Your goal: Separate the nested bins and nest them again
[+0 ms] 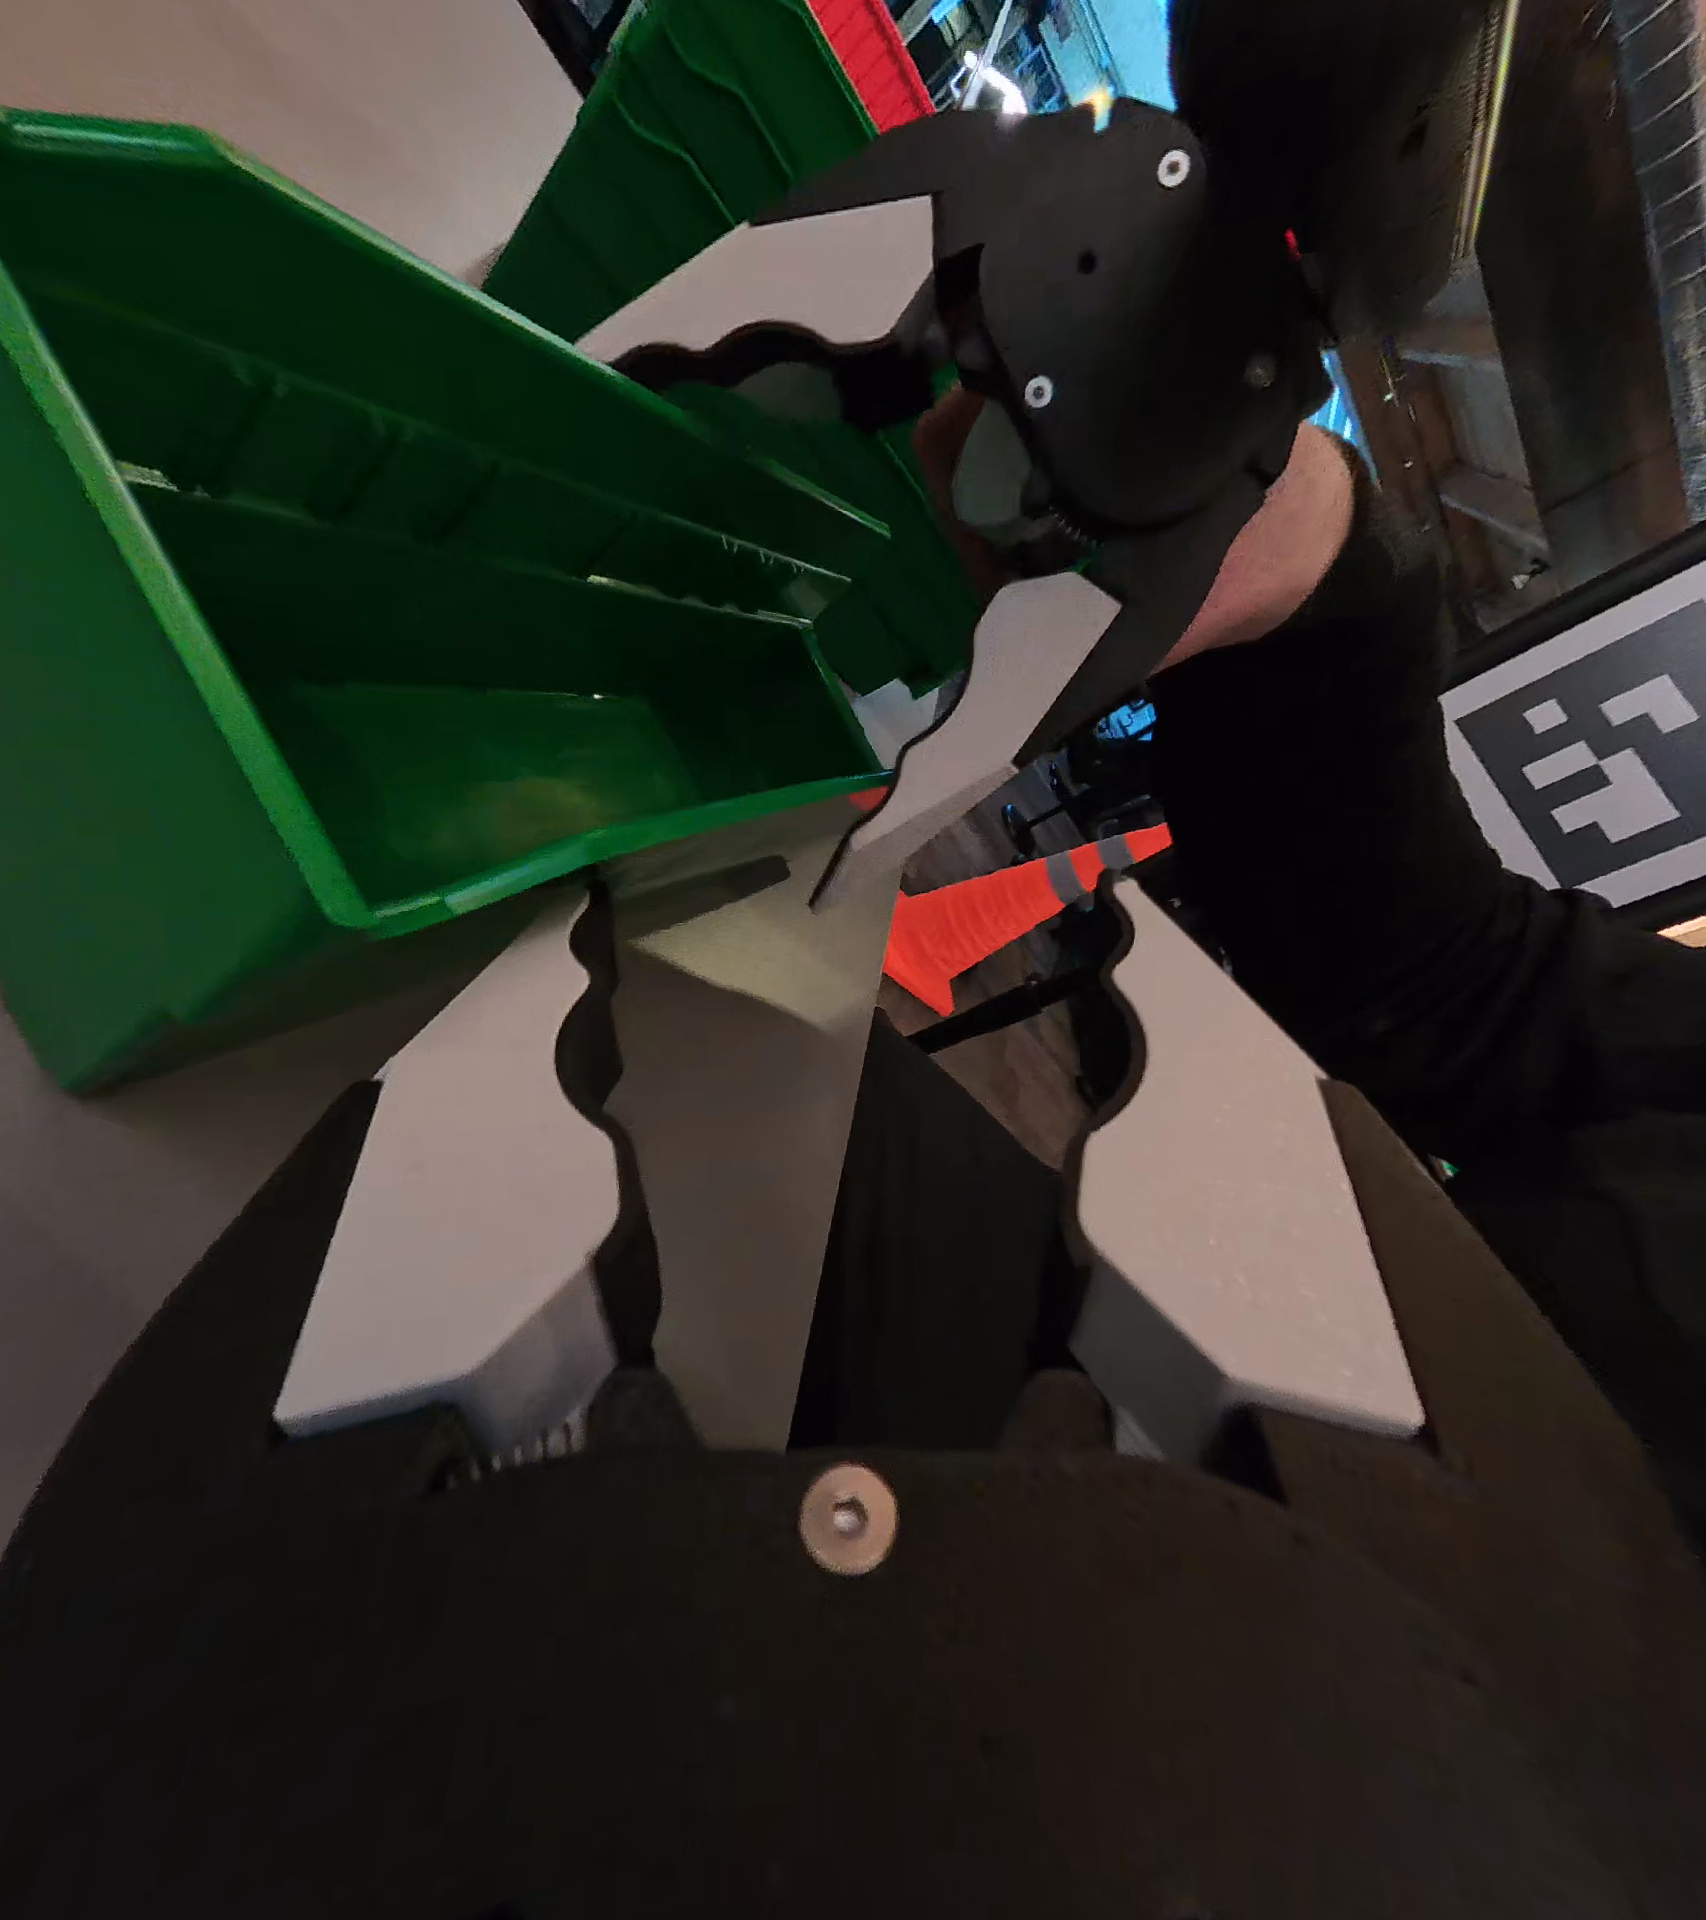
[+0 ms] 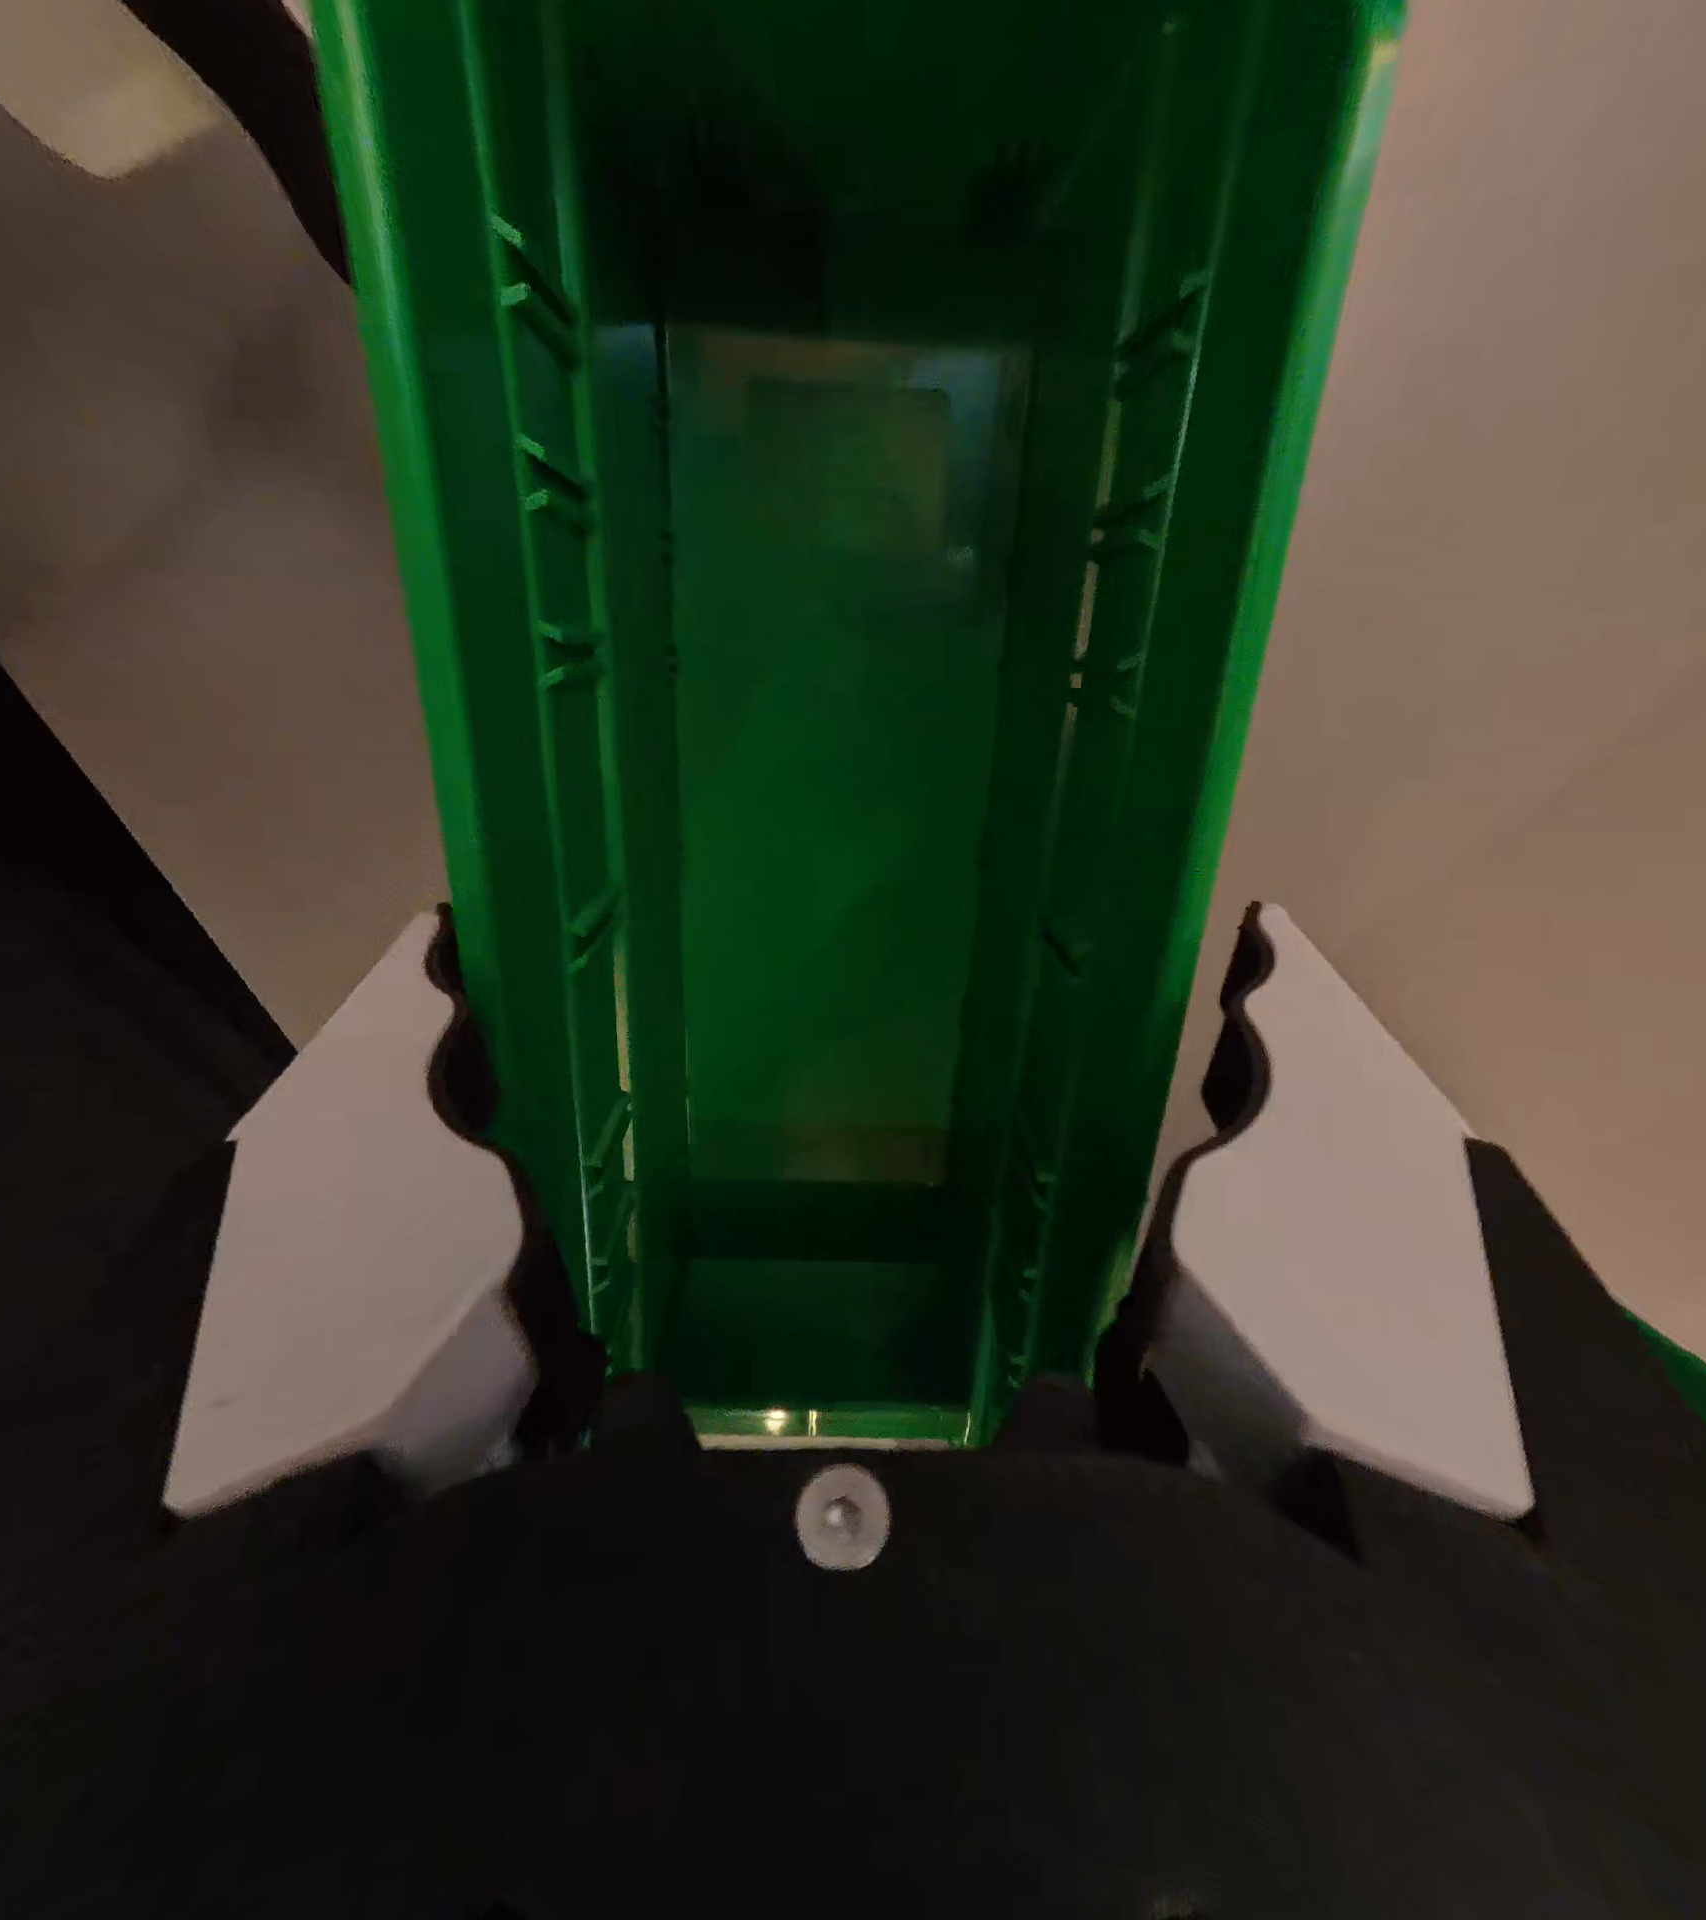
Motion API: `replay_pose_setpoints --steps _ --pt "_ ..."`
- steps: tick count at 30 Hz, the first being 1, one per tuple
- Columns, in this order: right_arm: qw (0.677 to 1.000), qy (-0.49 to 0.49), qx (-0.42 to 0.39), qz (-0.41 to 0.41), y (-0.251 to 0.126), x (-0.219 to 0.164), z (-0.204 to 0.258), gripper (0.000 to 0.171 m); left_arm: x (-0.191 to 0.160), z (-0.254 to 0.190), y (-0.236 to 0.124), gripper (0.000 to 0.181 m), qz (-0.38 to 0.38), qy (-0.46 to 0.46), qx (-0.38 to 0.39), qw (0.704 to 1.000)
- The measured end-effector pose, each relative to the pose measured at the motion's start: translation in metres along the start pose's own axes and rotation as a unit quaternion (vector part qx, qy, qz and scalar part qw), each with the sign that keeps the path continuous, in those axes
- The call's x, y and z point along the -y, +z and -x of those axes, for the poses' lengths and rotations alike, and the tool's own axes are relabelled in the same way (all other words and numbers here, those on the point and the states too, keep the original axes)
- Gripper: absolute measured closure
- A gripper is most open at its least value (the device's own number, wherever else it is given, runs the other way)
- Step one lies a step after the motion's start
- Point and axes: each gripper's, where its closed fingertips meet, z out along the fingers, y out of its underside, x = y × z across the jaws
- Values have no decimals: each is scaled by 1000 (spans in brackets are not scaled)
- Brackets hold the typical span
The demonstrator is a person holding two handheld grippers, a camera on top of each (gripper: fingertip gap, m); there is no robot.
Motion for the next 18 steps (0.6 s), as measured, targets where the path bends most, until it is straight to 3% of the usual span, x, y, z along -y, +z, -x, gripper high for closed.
replay_pose_setpoints --steps 2,7,18 --pt "1000 2 12 -5 0 2 4 40 2 0 0 93 -7 -2 -5 1000" --pt "1000 -3 0 19 5 -7 6 28 -1 3 0 92 -2 -7 -6 1000" --pt "999 35 27 -21 -7 -1 4 71 4 6 -10 100 -13 -9 -4 1000"
